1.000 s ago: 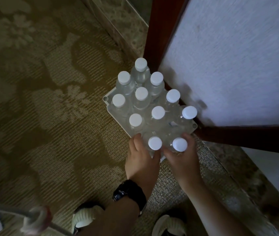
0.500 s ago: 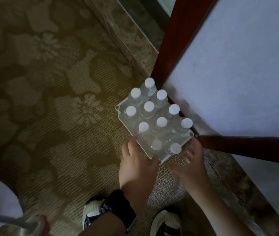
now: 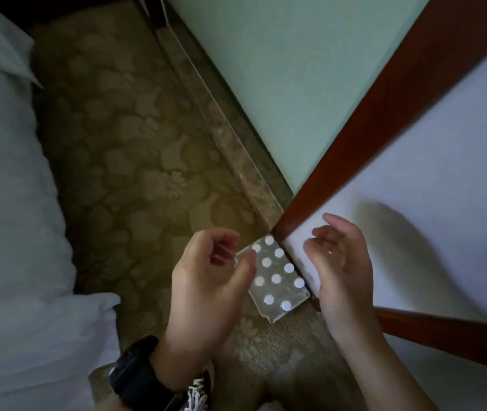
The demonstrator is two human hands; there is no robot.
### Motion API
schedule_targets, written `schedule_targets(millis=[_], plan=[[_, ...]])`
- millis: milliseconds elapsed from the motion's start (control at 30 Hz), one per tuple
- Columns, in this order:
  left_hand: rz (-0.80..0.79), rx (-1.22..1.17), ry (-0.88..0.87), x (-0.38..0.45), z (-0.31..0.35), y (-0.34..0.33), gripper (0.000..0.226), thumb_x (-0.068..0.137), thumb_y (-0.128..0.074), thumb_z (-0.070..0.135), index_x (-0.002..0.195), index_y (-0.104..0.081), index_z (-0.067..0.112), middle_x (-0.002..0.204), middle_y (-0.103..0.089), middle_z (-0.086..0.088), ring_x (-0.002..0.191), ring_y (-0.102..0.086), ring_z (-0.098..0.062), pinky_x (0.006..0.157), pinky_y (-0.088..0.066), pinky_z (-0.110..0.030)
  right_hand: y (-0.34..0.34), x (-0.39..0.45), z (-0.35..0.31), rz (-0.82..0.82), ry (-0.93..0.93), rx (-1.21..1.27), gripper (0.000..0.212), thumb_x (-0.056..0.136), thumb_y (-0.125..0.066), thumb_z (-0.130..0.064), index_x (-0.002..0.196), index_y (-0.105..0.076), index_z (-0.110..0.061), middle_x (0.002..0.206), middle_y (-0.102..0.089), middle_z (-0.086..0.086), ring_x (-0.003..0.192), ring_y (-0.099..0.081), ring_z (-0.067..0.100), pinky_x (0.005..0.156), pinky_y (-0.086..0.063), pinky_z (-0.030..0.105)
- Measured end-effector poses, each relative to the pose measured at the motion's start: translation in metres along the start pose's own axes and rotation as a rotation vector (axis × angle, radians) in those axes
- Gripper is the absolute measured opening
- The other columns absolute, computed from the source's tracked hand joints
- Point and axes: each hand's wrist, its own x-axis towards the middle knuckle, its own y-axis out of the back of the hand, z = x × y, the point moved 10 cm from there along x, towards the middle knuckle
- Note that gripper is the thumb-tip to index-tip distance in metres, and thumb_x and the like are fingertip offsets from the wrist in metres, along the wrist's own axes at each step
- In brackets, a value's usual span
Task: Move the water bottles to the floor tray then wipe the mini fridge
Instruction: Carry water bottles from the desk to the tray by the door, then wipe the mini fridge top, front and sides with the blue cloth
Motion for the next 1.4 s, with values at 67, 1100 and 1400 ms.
schedule_targets(millis=[67,1100,1400], plan=[[0.040,-0.033,-0.051,0.000,0.071,0.039,0.020,0.078,-0.070,0.033,0.097,-0.062,0.033,0.089,-0.066,0.012,0.086,-0.066,-0.012,0.072,-0.055,-0.024,-0.003,-0.009,-0.085,-0.065,0.100,-0.011,0.044,0.075,-0.067,-0.028,0.118,-0.058,-0.029,0.101,-0.065,-0.013,0.098,-0.063,0.002,0.081,-0.051,0.014],[1.590,0.276,-0.148,-0.586,0.377,0.788,0.025,0.074,-0.059,0.046,0.093,-0.065,0.030,0.093,-0.072,0.010,0.087,-0.069,-0.012,0.077,-0.055,-0.028,-0.397,-0.752,-0.660,-1.568,0.894,0.428,0.036,0.072,-0.053,-0.059,0.105,-0.053,-0.043,0.098,-0.065,-0.022,0.092,-0.067,0.010,0.080,-0.058,0.029],[1.824,0.486,-0.064,-0.754,0.352,0.939,0.024,0.079,-0.055,0.044,0.100,-0.061,0.035,0.096,-0.070,0.013,0.094,-0.068,-0.011,0.079,-0.054,-0.030,-0.492,-1.004,-0.669,-1.855,0.914,0.596,0.036,0.072,-0.057,-0.053,0.105,-0.053,-0.040,0.100,-0.064,-0.028,0.097,-0.066,0.006,0.078,-0.055,0.015]])
